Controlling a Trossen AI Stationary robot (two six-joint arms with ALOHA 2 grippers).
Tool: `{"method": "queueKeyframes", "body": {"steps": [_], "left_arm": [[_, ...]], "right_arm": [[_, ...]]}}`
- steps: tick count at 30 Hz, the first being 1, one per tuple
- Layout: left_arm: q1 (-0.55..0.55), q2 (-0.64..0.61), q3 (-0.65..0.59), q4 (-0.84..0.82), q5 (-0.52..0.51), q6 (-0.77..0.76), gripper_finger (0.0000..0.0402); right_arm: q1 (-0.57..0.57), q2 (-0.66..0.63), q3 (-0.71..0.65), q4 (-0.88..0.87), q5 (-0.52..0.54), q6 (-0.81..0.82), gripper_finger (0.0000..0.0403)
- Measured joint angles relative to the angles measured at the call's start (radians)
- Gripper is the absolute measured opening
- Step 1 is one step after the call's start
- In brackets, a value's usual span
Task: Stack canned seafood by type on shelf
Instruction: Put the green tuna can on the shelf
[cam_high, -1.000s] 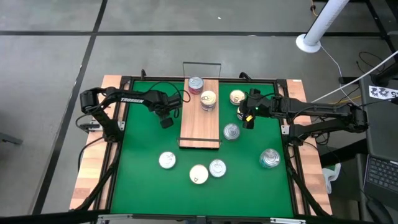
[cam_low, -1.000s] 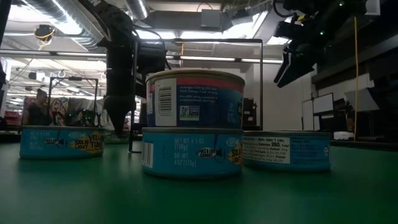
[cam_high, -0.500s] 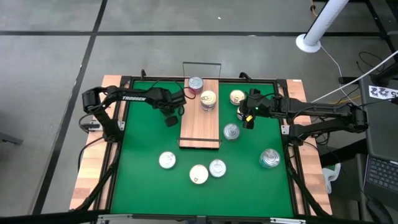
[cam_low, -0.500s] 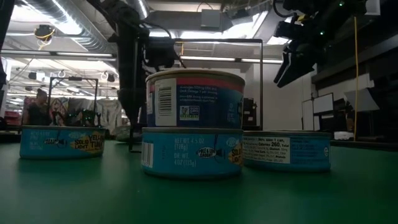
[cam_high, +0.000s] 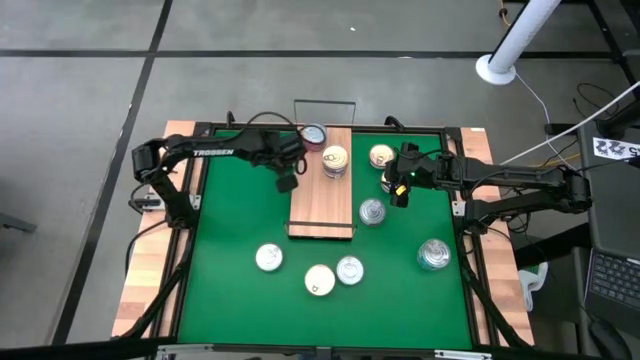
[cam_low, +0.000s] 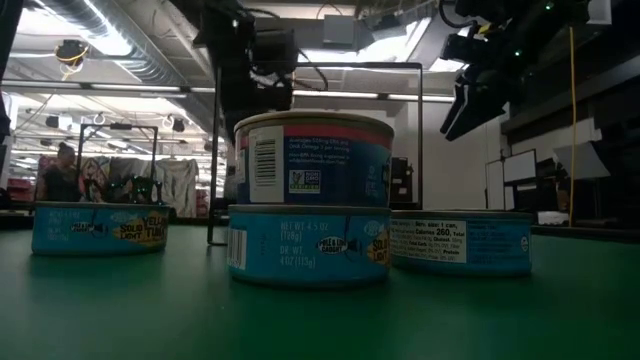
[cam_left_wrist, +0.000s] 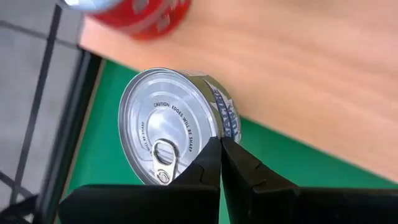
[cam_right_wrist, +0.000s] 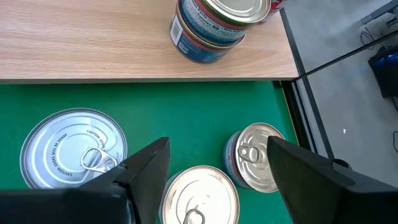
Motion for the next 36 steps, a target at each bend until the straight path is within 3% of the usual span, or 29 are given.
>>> {"method": "queueKeyframes", "body": {"steps": [5, 24, 36], "left_arm": [[-0.014, -0.001, 0.052, 0.017, -0.001, 0.008, 0.0], [-0.145, 0.084, 0.053, 0.106, 0.012, 0.022, 0.0001], [-0.172, 0.124, 0.053, 0.145, 0.012, 0.07, 0.0028]], "right_arm": [[0.0, 0.0, 0.0, 0.0, 0.0, 0.0, 0.0268], [0.0, 0.0, 0.0, 0.0, 0.0, 0.0, 0.0268], [0.0, 0.0, 0.0, 0.0, 0.0, 0.0, 0.0268]]}}
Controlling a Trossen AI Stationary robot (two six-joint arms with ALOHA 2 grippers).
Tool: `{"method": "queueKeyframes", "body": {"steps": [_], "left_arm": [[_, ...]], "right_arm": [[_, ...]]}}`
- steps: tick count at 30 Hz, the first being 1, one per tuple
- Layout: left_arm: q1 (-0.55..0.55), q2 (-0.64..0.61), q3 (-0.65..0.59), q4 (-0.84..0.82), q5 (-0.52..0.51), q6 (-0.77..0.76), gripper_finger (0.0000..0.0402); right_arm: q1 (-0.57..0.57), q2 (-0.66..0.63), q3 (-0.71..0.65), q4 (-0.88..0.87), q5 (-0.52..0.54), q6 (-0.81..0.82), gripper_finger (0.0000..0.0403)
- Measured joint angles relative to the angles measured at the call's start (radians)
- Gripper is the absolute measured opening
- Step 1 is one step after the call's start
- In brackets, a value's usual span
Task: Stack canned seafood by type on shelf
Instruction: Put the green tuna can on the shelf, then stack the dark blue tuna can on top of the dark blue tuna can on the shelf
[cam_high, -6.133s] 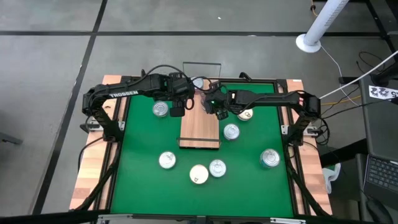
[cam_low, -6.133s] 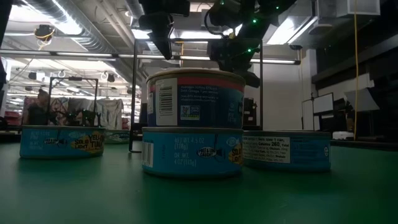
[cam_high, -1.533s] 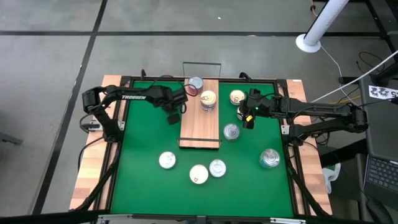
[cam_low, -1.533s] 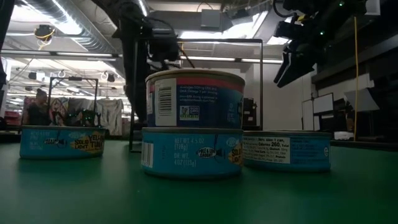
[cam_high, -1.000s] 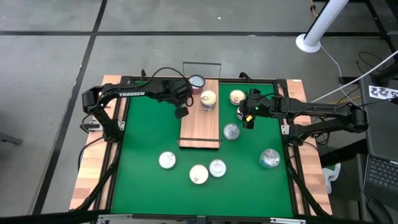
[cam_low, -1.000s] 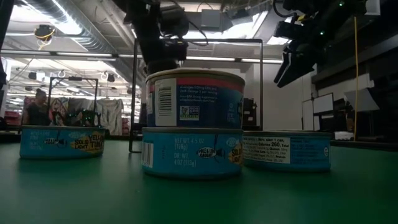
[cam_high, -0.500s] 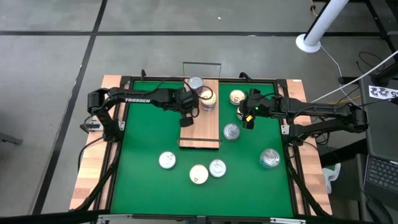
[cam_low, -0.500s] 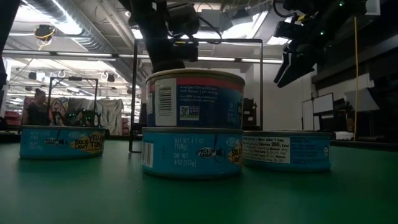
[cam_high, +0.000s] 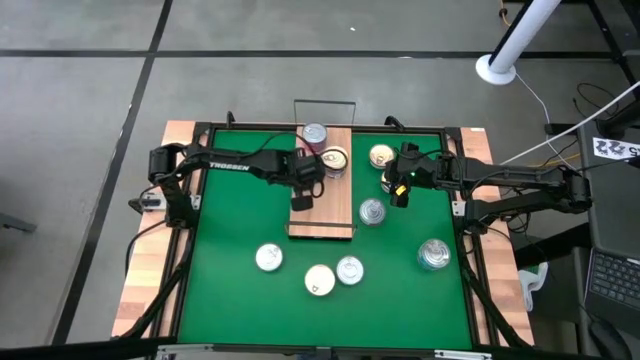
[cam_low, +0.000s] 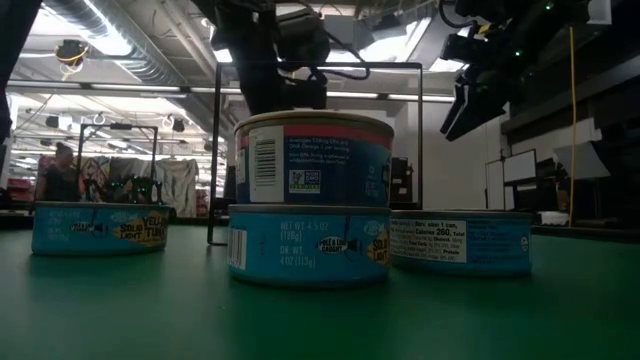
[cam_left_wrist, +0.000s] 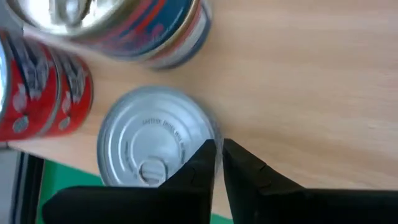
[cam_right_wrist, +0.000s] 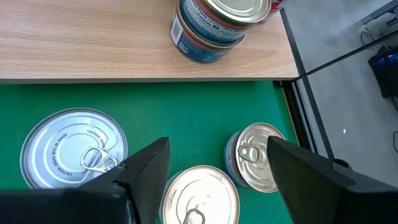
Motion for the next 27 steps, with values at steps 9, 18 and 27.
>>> {"method": "queueKeyframes", "body": {"steps": [9, 18, 27], "left_arm": [[-0.023, 0.0, 0.0, 0.072, 0.0, 0.086, 0.0101], [-0.032, -0.003, 0.089, 0.0, -0.013, 0.13, 0.0131], [-0.007, -0.005, 0.189, -0.187, -0.016, 0.13, 0.0127]], "right_arm": [[0.0, 0.002, 0.0, -0.056, 0.0, -0.004, 0.0268], [0.0, 0.003, 0.0, -0.195, 0.0, -0.005, 0.0268], [0.0, 0.017, 0.0, -0.273, -0.107, -0.01, 0.0268]]}}
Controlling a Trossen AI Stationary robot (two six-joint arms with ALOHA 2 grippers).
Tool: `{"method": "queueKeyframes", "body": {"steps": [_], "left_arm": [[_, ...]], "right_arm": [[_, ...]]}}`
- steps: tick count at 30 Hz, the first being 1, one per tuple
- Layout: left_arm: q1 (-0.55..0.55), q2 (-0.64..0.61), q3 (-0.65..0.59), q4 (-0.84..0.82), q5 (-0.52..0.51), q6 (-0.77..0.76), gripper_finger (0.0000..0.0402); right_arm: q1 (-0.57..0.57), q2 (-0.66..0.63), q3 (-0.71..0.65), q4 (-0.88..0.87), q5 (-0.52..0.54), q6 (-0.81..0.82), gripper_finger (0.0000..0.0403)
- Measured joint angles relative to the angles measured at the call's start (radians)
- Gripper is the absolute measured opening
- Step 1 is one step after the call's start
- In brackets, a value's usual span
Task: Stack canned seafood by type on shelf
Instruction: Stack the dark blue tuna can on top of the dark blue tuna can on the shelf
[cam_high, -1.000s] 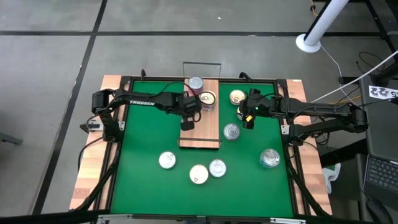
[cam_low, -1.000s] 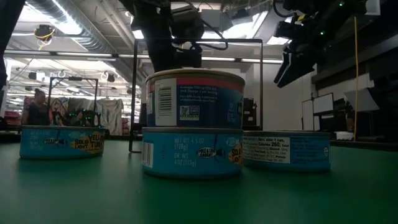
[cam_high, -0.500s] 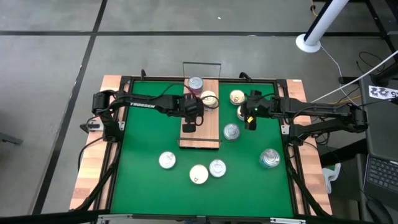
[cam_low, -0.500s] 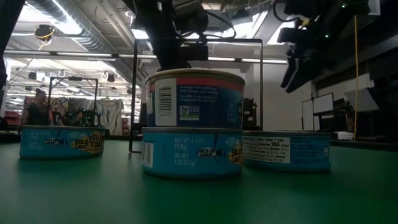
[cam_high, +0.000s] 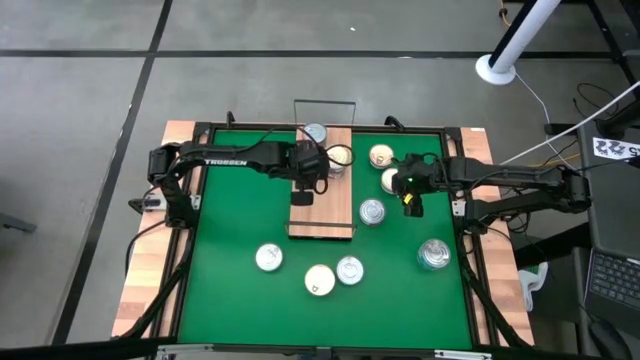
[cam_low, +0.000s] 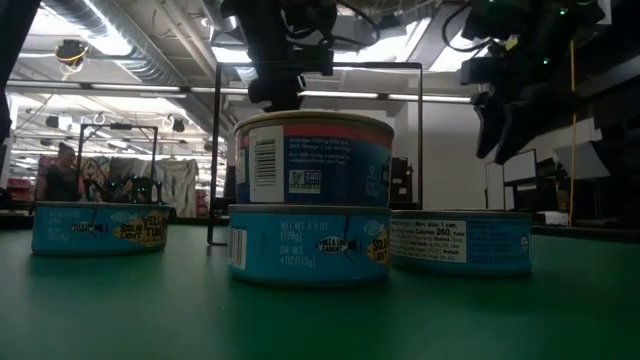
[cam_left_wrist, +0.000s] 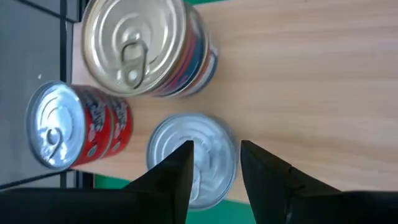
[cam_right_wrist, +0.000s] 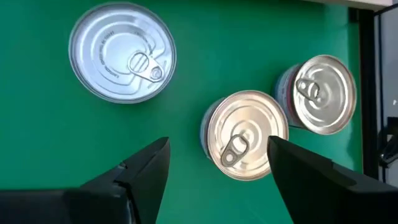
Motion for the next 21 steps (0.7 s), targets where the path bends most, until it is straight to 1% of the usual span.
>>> {"method": "queueKeyframes", "body": {"steps": [8, 17, 21], "left_arm": [[0.023, 0.0, 0.006, -0.061, 0.0, -0.003, 0.0127], [0.024, 0.0, 0.006, -0.064, 0.0, -0.002, 0.0127], [0.024, 0.0, 0.006, -0.062, 0.0, -0.002, 0.0127]], "right_arm": [[0.0, 0.126, 0.0, 0.013, 0.003, 0.0, 0.0268], [-0.001, 0.295, 0.0, 0.042, 0.096, -0.003, 0.0268], [-0.001, 0.344, 0.0, 0.042, 0.103, -0.003, 0.0268]]}}
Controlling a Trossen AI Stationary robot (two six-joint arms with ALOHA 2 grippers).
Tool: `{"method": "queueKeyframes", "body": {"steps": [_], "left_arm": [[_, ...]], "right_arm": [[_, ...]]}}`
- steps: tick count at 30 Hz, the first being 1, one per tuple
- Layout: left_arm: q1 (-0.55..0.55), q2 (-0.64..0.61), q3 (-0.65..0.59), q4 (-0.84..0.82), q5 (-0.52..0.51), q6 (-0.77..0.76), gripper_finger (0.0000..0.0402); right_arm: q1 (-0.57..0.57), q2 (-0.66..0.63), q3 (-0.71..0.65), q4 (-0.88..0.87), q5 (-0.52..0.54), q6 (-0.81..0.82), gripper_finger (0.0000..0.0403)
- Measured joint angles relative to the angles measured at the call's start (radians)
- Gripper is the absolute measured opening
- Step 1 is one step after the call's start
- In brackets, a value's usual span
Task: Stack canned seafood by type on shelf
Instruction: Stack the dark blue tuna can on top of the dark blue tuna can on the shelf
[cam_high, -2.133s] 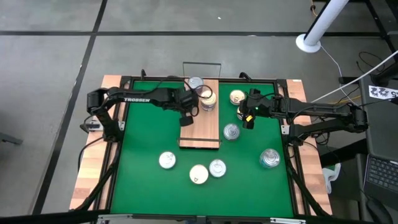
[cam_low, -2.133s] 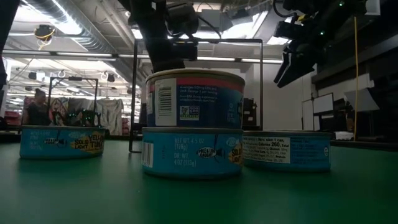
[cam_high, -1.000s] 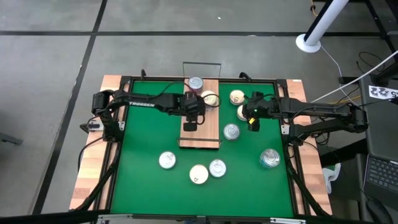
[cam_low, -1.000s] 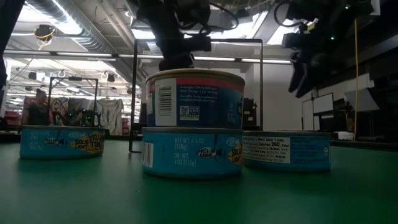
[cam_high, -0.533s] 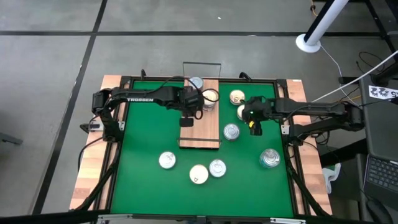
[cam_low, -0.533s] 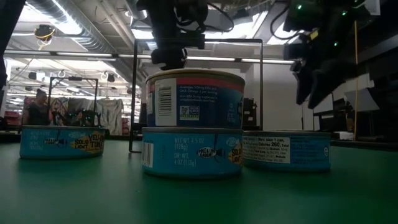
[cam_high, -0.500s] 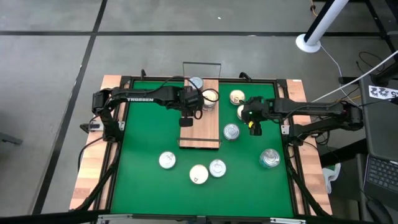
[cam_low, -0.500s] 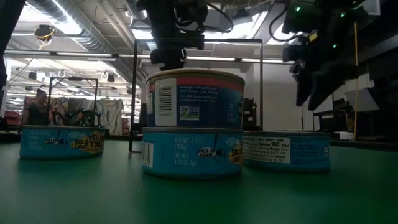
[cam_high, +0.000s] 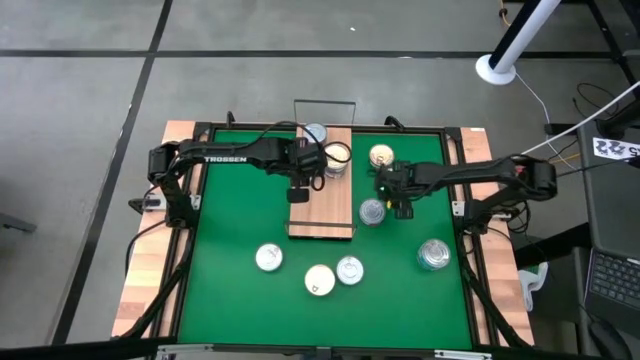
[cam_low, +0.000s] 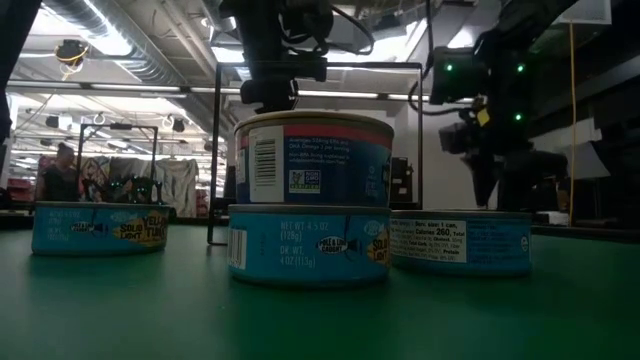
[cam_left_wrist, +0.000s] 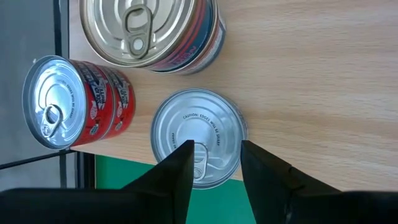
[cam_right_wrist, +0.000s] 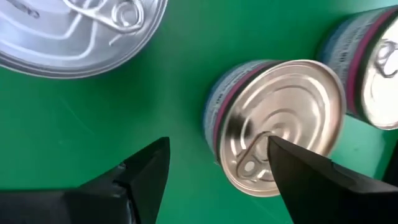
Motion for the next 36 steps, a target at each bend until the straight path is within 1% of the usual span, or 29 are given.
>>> {"method": "queueKeyframes", "body": {"steps": [5, 7, 10, 19, 23, 26, 32, 36], "left_arm": [[0.0, 0.0, 0.0, 0.001, 0.0, -0.001, 0.0127], [0.0, 0.0, 0.0, 0.001, 0.0, -0.001, 0.0127], [0.0, 0.0, 0.0, 0.001, 0.0, -0.002, 0.0127], [-0.001, 0.0, 0.0, 0.001, 0.0, -0.002, 0.0127], [-0.001, 0.0, 0.0, 0.001, 0.0, -0.002, 0.0127], [-0.001, 0.0, 0.0, 0.001, 0.0, -0.002, 0.0127], [-0.001, 0.0, 0.0, 0.001, 0.0, 0.0, 0.0127], [-0.001, 0.0, 0.0, 0.001, 0.0, 0.0, 0.0127]], "right_arm": [[0.0, 0.036, 0.001, 0.001, 0.006, 0.0, 0.0266], [0.0, 0.045, 0.002, 0.003, 0.01, 0.0, 0.0257], [0.0, 0.046, 0.002, 0.006, 0.014, 0.0, 0.0227], [0.0, 0.046, 0.002, 0.021, 0.049, -0.001, 0.0105], [0.001, 0.047, 0.002, 0.024, 0.052, -0.001, 0.0062], [0.001, 0.047, 0.002, 0.026, 0.058, -0.001, 0.0039], [0.001, 0.046, 0.002, 0.027, 0.075, -0.002, 0.0007], [0.001, 0.046, 0.002, 0.027, 0.075, -0.008, 0.0003]]}}
